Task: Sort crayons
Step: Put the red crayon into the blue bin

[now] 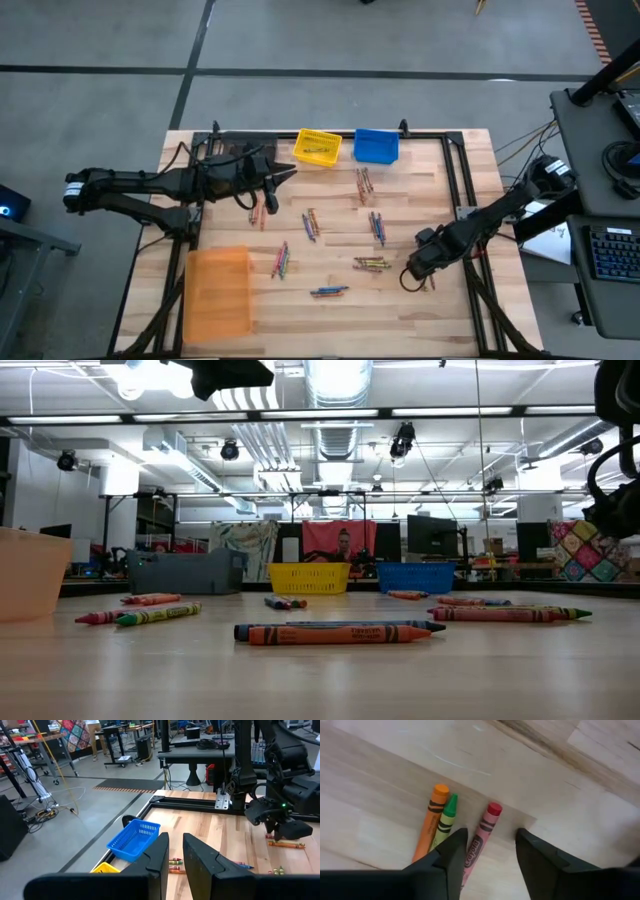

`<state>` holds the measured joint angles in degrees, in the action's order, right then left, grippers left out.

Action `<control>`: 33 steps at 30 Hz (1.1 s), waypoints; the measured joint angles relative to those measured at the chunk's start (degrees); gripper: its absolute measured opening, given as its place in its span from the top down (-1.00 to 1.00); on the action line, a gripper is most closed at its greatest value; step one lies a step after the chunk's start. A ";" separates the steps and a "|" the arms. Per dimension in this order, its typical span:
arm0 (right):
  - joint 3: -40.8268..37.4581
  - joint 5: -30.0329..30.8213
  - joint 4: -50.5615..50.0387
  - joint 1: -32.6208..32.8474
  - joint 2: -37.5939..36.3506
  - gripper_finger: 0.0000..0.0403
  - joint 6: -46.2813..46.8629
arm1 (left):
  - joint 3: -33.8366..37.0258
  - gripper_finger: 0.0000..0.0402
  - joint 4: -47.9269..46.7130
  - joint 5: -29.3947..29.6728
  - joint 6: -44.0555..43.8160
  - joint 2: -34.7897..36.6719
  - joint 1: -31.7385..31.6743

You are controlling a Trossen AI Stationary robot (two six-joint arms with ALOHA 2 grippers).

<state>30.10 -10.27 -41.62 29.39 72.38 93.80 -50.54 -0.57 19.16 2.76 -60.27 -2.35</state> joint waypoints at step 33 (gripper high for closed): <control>14.27 10.38 -25.66 -0.94 -2.54 0.94 1.57 | 0.96 0.81 1.02 -0.02 2.23 -0.07 0.00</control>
<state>44.38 0.11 -67.28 28.45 69.84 95.37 -49.58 0.45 19.14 4.99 -60.34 -2.35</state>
